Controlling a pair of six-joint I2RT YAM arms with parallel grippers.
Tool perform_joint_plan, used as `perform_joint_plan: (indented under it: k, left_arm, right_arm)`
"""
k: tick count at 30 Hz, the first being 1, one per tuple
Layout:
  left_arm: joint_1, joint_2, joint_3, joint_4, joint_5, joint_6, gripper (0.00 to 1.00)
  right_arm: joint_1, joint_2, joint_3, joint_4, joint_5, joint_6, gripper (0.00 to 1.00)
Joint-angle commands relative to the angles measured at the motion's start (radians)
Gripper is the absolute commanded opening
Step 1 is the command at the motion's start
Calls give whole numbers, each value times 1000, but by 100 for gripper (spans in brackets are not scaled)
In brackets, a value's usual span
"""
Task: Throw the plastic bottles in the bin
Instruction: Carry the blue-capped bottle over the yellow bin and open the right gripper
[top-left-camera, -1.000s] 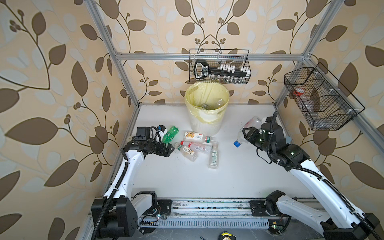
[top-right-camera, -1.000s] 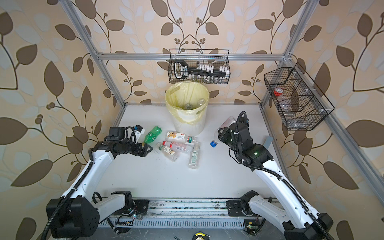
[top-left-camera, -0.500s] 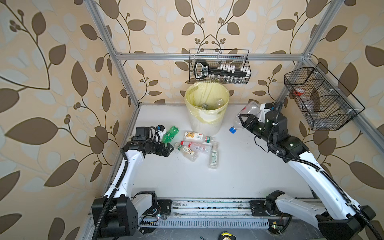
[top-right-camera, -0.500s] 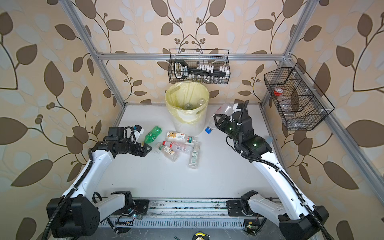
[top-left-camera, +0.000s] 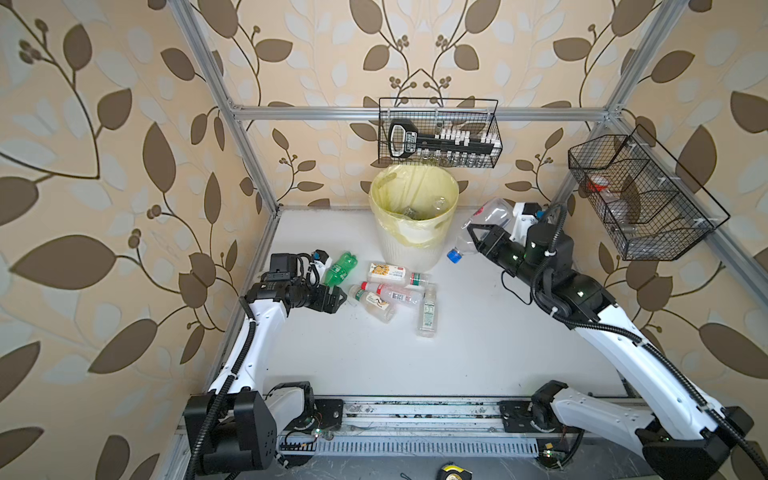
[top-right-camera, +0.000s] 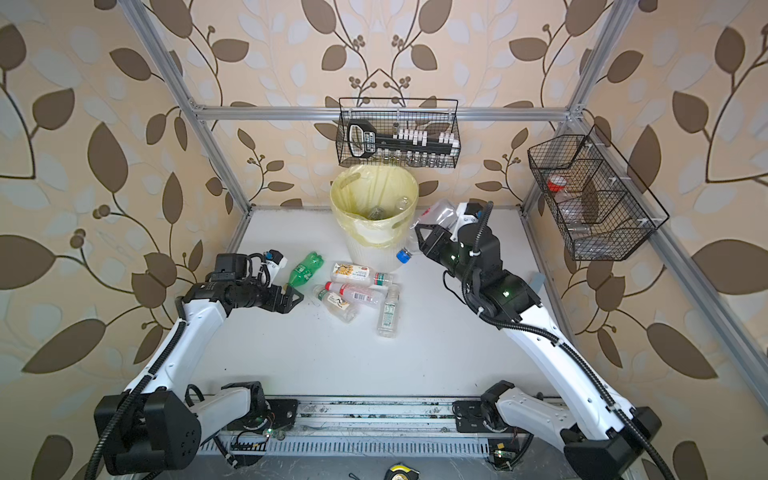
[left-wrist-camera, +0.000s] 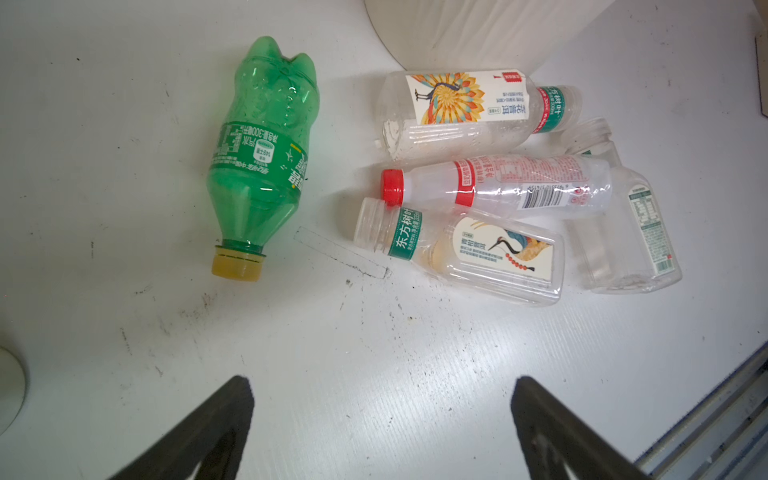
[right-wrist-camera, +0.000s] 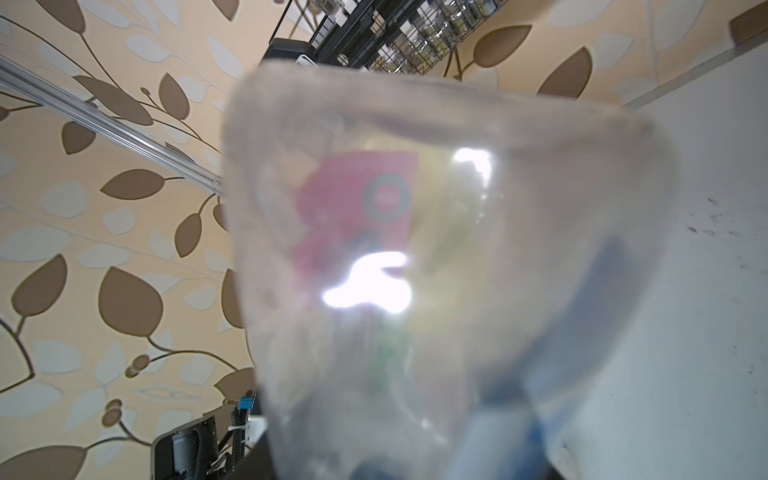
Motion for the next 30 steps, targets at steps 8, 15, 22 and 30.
perform_joint_plan:
  k: [8, 15, 22, 30]
  left_arm:
    - [36, -12, 28, -38, 28, 3, 99]
    - [46, -12, 40, -50, 48, -2, 99]
    - [52, -10, 35, -45, 55, 0, 99]
    - [55, -12, 30, -45, 61, 4, 99]
  right_arm:
    - [11, 515, 659, -60, 88, -155, 49]
    - [2, 964, 1418, -468, 58, -201, 100]
    - [6, 674, 971, -261, 53, -206, 100]
    - [20, 387, 595, -170, 43, -237, 100]
